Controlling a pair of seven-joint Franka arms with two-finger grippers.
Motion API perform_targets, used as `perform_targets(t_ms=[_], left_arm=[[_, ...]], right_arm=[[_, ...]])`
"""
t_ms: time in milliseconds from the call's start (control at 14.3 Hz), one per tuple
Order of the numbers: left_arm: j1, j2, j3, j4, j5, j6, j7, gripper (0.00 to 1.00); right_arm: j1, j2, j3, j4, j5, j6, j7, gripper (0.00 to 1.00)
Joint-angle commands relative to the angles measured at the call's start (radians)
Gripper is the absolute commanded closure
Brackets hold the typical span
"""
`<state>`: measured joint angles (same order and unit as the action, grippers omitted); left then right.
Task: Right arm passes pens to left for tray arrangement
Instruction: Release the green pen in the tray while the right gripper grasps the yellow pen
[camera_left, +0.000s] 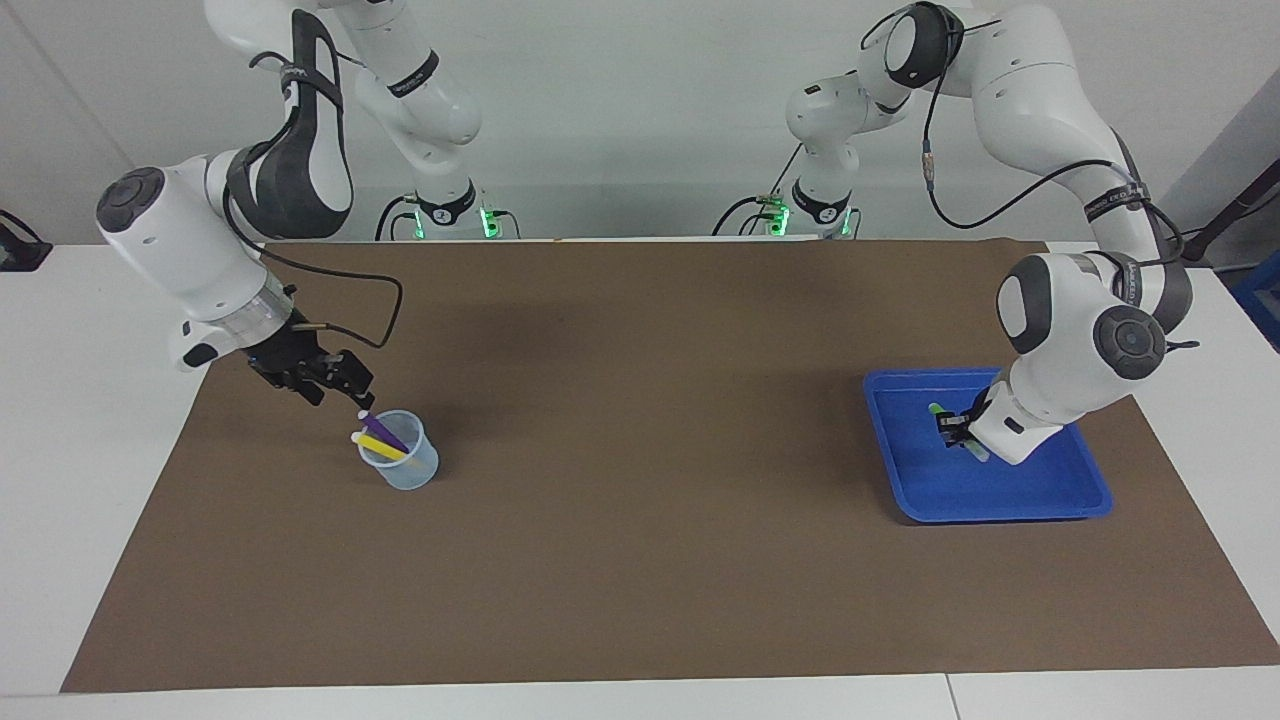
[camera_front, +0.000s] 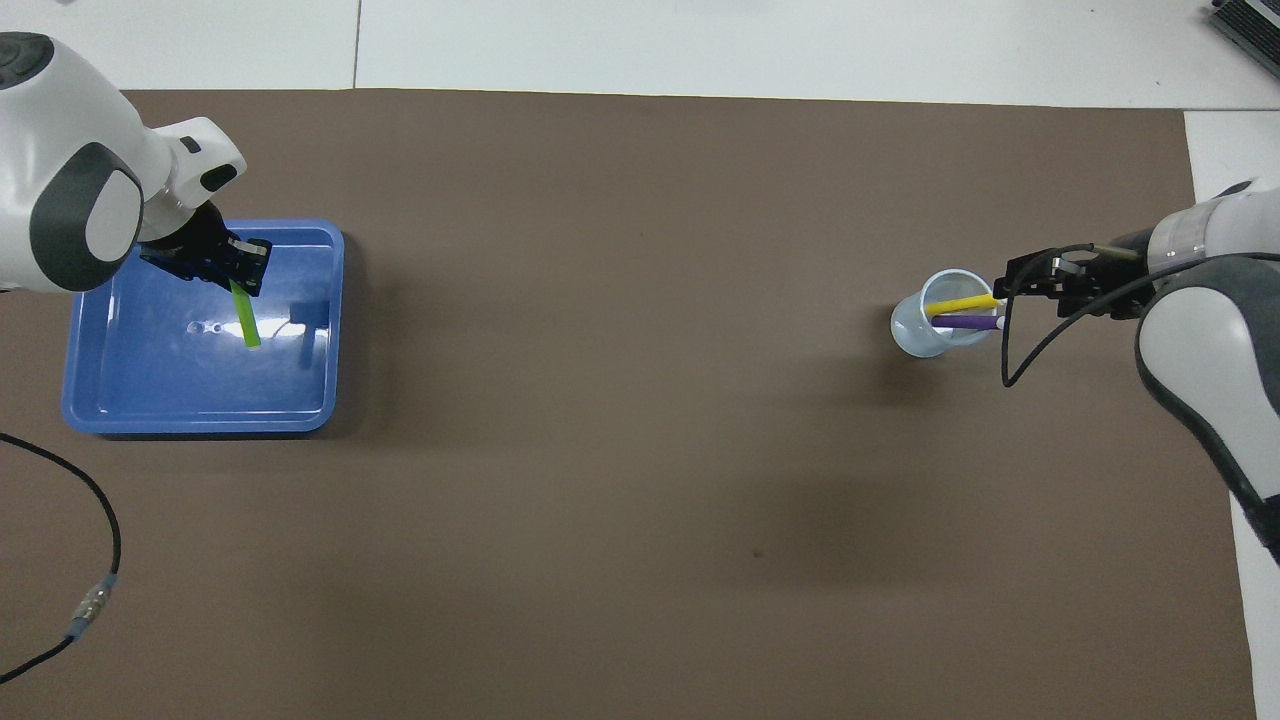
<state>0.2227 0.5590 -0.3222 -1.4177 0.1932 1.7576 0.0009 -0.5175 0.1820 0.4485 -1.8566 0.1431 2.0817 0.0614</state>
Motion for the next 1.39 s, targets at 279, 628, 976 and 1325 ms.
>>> perform_targets(t_ms=[279, 628, 976, 1325], left_arm=[[-0.011, -0.008, 0.006, -0.082, 0.022, 0.109, 0.011, 1.00], [-0.002, -0.034, 0.006, -0.154, 0.020, 0.160, 0.011, 1.00], [0.006, -0.068, 0.005, -0.236, 0.017, 0.191, 0.013, 1.00], [0.020, -0.070, 0.005, -0.244, 0.017, 0.194, 0.014, 1.00]], right_arm=[[-0.012, 0.020, 0.013, -0.038, -0.013, 0.100, -0.100, 0.38], [-0.010, 0.027, 0.013, -0.091, -0.013, 0.156, -0.106, 0.42], [-0.010, 0.047, 0.013, -0.095, -0.013, 0.193, -0.126, 0.49], [-0.006, 0.051, 0.013, -0.096, -0.013, 0.216, -0.126, 0.56]])
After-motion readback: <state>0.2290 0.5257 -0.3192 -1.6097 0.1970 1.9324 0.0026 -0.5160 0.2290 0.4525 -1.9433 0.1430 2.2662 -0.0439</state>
